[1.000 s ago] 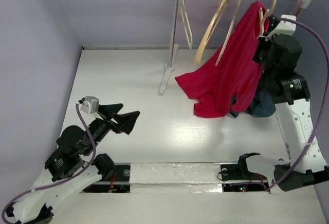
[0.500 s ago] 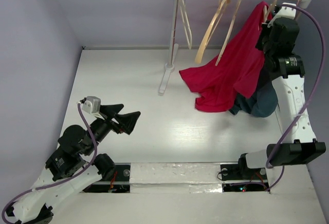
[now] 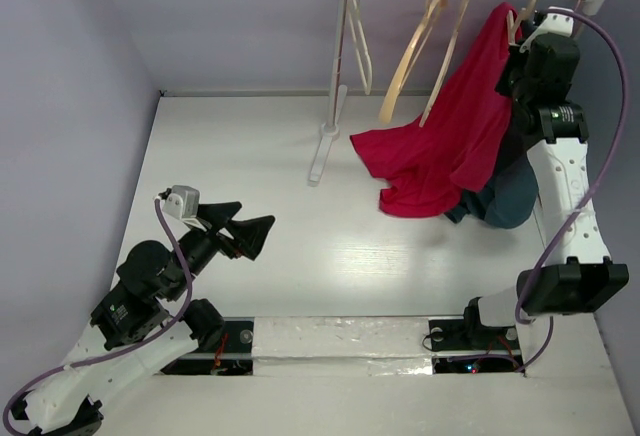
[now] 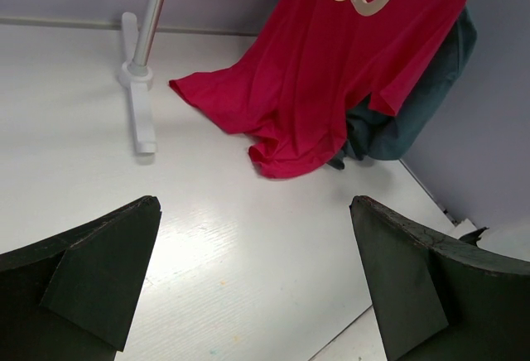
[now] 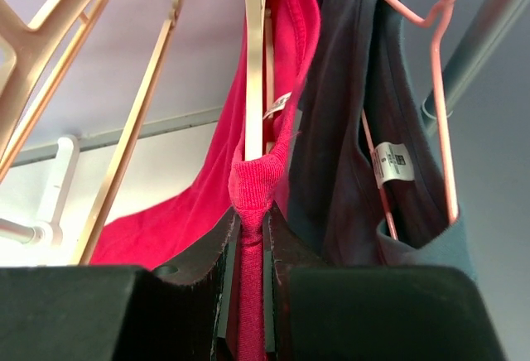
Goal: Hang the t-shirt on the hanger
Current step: Place the hanger at the clothesline, then reset both arms
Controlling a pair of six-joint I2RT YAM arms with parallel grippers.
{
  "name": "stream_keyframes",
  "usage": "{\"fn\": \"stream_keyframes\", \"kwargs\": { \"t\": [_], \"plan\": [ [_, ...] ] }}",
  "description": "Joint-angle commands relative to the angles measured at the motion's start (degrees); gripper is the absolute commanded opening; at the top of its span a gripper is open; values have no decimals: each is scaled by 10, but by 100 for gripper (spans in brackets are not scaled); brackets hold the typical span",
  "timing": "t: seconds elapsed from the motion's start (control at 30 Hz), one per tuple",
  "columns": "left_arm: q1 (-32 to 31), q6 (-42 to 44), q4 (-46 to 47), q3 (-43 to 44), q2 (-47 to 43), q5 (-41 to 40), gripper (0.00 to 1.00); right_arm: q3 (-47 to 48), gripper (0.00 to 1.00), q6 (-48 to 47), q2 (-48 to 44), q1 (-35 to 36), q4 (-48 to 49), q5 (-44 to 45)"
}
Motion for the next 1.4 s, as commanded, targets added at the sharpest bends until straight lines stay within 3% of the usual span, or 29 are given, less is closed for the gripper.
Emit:
{"fn": "stream_keyframes", "kwargs": {
  "t": [0.0, 0.07, 0.1, 0.13, 0.23, 0.27, 0.3, 0.5, 0.83, 0.97, 1.13, 1.37],
  "plan": [
    [1, 5, 16, -2, 3, -10, 99, 15, 0, 11, 5, -6, 51, -20],
    [1, 4, 14, -1, 4, -15, 99, 0, 1, 18, -5, -6, 54, -20],
    [1, 4, 13, -1, 4, -21, 99, -10, 8, 24, -13, -6, 59, -17],
    [1, 4, 11, 0, 3, -24, 99, -33, 30, 26, -28, -6, 71, -16],
    [1, 3, 8, 1, 1, -40, 99, -54, 71, 38, -57, -6, 74, -6],
    [1, 3, 8, 2, 1, -43, 99, -60, 94, 41, -68, -6, 73, 0],
    [1, 3, 9, 2, 1, -45, 99, -73, 100, 50, -95, -6, 73, 5],
    [1, 0, 7, 7, 10, -61, 99, -129, 100, 96, -229, -6, 64, -13],
    [1, -17, 2, 43, 15, -99, 99, -266, 100, 178, -549, -6, 5, -194],
    [1, -9, 1, 84, 16, -102, 99, -268, 100, 183, -669, -6, -3, -179],
    [1, -25, 7, 115, 11, -99, 99, -262, 100, 165, -718, -6, -49, -118],
    [1, -56, -6, 103, 13, -98, 99, -316, 100, 166, -755, -6, -51, -123]
  ]
}}
